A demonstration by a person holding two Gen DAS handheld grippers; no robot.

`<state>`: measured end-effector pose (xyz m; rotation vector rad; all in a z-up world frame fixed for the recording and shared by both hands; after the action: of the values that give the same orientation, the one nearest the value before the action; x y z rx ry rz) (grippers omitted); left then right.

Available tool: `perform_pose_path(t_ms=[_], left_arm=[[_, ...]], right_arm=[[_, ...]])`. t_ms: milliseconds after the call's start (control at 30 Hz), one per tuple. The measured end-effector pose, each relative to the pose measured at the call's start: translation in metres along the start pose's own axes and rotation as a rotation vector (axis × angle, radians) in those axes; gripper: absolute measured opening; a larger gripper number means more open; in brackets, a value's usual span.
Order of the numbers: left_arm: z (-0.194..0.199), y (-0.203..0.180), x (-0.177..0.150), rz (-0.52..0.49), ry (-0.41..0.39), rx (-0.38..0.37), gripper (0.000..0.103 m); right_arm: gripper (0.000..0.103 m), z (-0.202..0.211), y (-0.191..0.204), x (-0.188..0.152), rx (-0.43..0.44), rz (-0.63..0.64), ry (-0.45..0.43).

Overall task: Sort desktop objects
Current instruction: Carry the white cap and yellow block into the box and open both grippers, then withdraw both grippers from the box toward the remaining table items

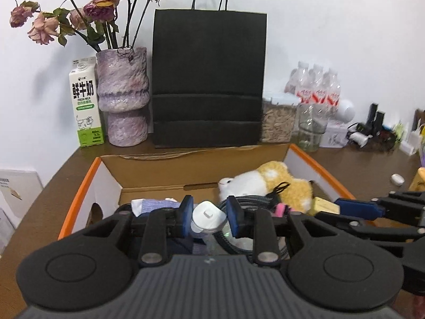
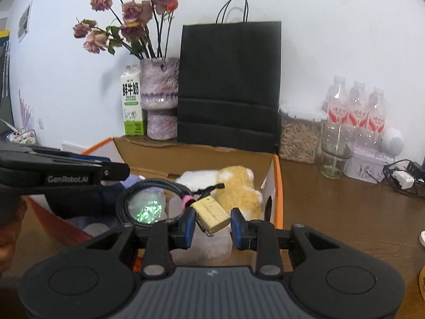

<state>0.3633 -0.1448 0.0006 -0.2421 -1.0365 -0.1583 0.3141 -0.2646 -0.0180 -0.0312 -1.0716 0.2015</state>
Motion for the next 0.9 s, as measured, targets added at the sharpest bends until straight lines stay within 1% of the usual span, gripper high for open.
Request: perform_pose_path(t_ms=[167,200,233,267,300,333,367,400,433,467,500,533,633,833,900], left_arm=[[-0.003,0.0,-0.004,-0.014,0.006,0.019,0.028],[-0.002,0.001,-0.004,-0.016,0.003,0.027,0.03],[-0.001,0.001,-0.003,-0.019,-0.003,0.036,0.036],[0.002,0.002,-0.002,-0.02,-0.012,0.045,0.042],[0.004,0.003,-0.001,-0.017,-0.023,0.053,0.056],[0.007,0.005,0.001,-0.012,-0.033,0.061,0.068],[0.011,0.007,0.002,-0.009,-0.044,0.075,0.074],[0.013,0.008,0.003,-0.008,-0.052,0.083,0.084],[0.017,0.009,0.004,-0.007,-0.062,0.09,0.092],[0.021,0.01,0.005,-0.006,-0.071,0.096,0.096],[0.025,0.011,0.006,-0.004,-0.079,0.101,0.101],[0.029,0.012,0.007,0.0,-0.088,0.104,0.103],[0.04,0.016,0.009,0.02,-0.108,0.111,0.103],[0.057,0.024,0.009,0.043,-0.107,0.131,0.103],[0.063,0.025,0.009,0.049,-0.108,0.124,0.103]], right_arm=[[0.028,-0.003,0.003,-0.003,0.001,0.008,0.007],[0.028,-0.002,0.003,-0.003,0.001,0.005,0.006],[0.029,-0.001,0.004,-0.003,-0.001,0.002,0.003],[0.039,0.0,0.003,-0.002,-0.005,-0.003,-0.004],[0.056,0.002,0.002,-0.001,-0.012,-0.011,-0.011],[0.064,0.005,0.0,0.001,-0.017,-0.014,-0.021],[0.078,0.008,-0.001,0.003,-0.023,-0.017,-0.035],[0.091,0.011,-0.001,0.005,-0.03,-0.019,-0.048],[0.095,0.015,-0.002,0.008,-0.036,-0.02,-0.058],[0.102,0.018,-0.003,0.009,-0.04,-0.023,-0.066],[0.103,0.02,-0.004,0.011,-0.041,-0.029,-0.071],[0.103,0.022,-0.004,0.012,-0.038,-0.037,-0.074],[0.103,0.028,-0.003,0.014,-0.027,-0.058,-0.073],[0.103,0.04,0.003,0.017,-0.022,-0.051,-0.084],[0.103,0.044,0.007,0.018,-0.018,-0.047,-0.088]])
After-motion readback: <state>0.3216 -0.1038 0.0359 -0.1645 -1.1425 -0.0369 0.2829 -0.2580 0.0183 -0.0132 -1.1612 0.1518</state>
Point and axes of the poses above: each gripper's, at about its wrist camera, not at the fingertips, and z roughly against the way its jaws point, y to its left, x to its top, the point moved 10 cm from there along -z, roughly the way its jaws point, and after that the axes turned 8 degrees about z, right-handed, at the moved point
